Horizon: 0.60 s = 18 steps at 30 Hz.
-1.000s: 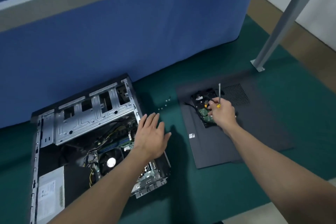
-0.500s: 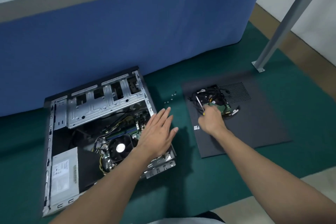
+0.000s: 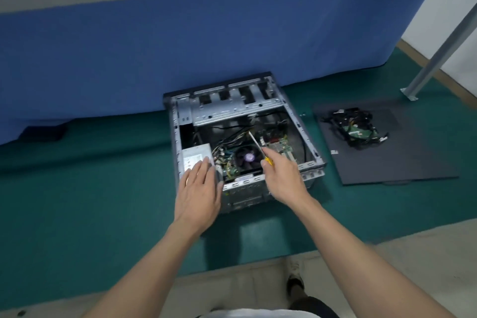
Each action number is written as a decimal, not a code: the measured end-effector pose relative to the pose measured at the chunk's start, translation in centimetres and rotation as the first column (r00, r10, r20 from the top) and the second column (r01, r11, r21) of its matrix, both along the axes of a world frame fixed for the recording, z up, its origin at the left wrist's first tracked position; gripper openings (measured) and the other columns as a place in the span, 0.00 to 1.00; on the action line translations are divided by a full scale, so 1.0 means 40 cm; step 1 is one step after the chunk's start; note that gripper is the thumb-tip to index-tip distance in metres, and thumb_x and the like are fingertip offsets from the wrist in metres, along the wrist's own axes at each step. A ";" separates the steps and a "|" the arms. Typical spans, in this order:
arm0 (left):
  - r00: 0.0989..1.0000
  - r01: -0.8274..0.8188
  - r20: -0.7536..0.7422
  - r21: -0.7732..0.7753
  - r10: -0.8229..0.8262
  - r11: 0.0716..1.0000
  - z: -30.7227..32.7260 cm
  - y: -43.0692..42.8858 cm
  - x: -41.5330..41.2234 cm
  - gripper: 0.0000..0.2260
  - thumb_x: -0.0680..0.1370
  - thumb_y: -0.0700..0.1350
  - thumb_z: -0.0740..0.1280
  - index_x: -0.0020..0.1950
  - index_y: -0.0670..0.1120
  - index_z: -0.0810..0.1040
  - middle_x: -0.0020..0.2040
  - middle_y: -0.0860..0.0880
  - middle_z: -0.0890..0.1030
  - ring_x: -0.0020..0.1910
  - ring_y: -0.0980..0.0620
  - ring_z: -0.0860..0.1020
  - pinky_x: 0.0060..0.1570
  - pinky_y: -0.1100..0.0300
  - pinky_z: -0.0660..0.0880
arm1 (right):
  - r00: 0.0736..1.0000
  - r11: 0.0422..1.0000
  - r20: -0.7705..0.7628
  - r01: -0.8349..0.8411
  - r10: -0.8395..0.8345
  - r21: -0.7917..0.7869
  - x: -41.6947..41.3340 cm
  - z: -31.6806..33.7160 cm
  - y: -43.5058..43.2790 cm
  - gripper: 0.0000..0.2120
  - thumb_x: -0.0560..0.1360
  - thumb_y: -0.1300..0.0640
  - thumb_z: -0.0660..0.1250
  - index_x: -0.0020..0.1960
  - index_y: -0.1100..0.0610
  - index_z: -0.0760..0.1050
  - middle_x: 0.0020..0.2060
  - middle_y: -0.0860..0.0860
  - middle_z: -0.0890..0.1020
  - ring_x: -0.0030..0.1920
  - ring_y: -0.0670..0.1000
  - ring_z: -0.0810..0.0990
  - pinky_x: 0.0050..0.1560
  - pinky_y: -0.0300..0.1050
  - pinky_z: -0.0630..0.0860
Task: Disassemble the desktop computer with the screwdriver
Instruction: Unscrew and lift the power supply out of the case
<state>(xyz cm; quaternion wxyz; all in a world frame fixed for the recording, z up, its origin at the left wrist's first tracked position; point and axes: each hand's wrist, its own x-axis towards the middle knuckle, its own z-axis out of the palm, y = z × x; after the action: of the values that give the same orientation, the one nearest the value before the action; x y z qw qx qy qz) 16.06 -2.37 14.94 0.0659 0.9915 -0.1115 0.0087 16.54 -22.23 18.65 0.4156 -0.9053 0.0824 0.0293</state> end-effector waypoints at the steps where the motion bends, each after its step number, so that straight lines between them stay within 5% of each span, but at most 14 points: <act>1: 0.999 -0.044 -0.011 -0.032 0.044 0.998 -0.001 0.036 -0.020 0.21 0.83 0.53 0.52 0.74 0.45 0.63 0.78 0.46 0.57 0.77 0.48 0.55 0.74 0.53 0.51 | 0.999 1.000 -0.031 -0.009 0.010 0.026 -0.022 -0.009 0.033 0.17 0.82 0.54 0.57 0.70 0.49 0.69 0.57 0.55 0.79 0.56 0.58 0.77 0.53 0.51 0.74; 4: 0.956 -0.286 -0.130 -0.210 0.263 0.935 0.010 0.105 -0.054 0.23 0.82 0.52 0.58 0.74 0.43 0.61 0.78 0.44 0.58 0.75 0.44 0.57 0.71 0.48 0.59 | 0.992 0.996 -0.122 -0.002 0.013 0.092 -0.075 -0.035 0.114 0.18 0.82 0.52 0.57 0.71 0.51 0.66 0.56 0.55 0.79 0.56 0.57 0.76 0.50 0.48 0.72; 7: 0.815 -0.546 -0.414 -0.315 0.405 0.776 0.023 0.141 -0.068 0.23 0.81 0.55 0.60 0.72 0.44 0.65 0.69 0.42 0.72 0.66 0.41 0.70 0.62 0.48 0.70 | 0.987 0.992 -0.155 0.053 -0.036 0.112 -0.124 -0.045 0.162 0.12 0.81 0.52 0.58 0.61 0.57 0.72 0.46 0.52 0.82 0.47 0.54 0.80 0.46 0.48 0.74; 10: 0.723 -0.642 -0.549 -0.308 0.420 0.703 0.025 0.146 -0.076 0.18 0.80 0.58 0.59 0.52 0.44 0.76 0.53 0.44 0.81 0.50 0.44 0.78 0.50 0.54 0.74 | 0.972 0.965 -0.205 0.162 -0.119 0.207 -0.171 -0.052 0.182 0.09 0.81 0.53 0.60 0.50 0.56 0.76 0.37 0.49 0.83 0.33 0.47 0.79 0.39 0.45 0.76; 12: 0.648 -0.740 -0.650 -0.413 0.398 0.530 0.022 0.129 -0.079 0.19 0.81 0.56 0.60 0.42 0.42 0.75 0.44 0.43 0.84 0.43 0.45 0.81 0.48 0.53 0.76 | 0.953 0.913 -0.260 0.241 -0.157 0.330 -0.197 -0.060 0.187 0.09 0.81 0.54 0.60 0.49 0.56 0.76 0.35 0.49 0.82 0.28 0.46 0.76 0.33 0.44 0.74; 15: 0.531 -0.847 -0.813 -0.498 0.240 0.187 0.023 0.084 -0.084 0.19 0.83 0.53 0.58 0.43 0.41 0.78 0.41 0.44 0.84 0.41 0.47 0.83 0.48 0.54 0.77 | 0.926 0.840 -0.341 0.312 -0.163 0.444 -0.222 -0.070 0.195 0.08 0.81 0.55 0.59 0.50 0.56 0.75 0.36 0.49 0.80 0.27 0.46 0.73 0.27 0.41 0.70; 18: 0.500 -0.866 -0.862 -0.498 0.085 0.047 0.028 0.041 -0.077 0.21 0.83 0.54 0.55 0.49 0.40 0.79 0.47 0.43 0.84 0.48 0.46 0.83 0.51 0.54 0.78 | 0.901 0.761 -0.416 0.354 -0.122 0.544 -0.239 -0.083 0.209 0.08 0.82 0.56 0.58 0.49 0.58 0.73 0.35 0.50 0.77 0.24 0.45 0.67 0.22 0.38 0.62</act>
<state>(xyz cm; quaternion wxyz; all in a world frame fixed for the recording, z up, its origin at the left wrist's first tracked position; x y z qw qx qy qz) 12.98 -0.74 16.08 0.6536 0.6416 0.3237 -0.2375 6.96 -13.86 15.33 0.6619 -0.6842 0.2587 0.1638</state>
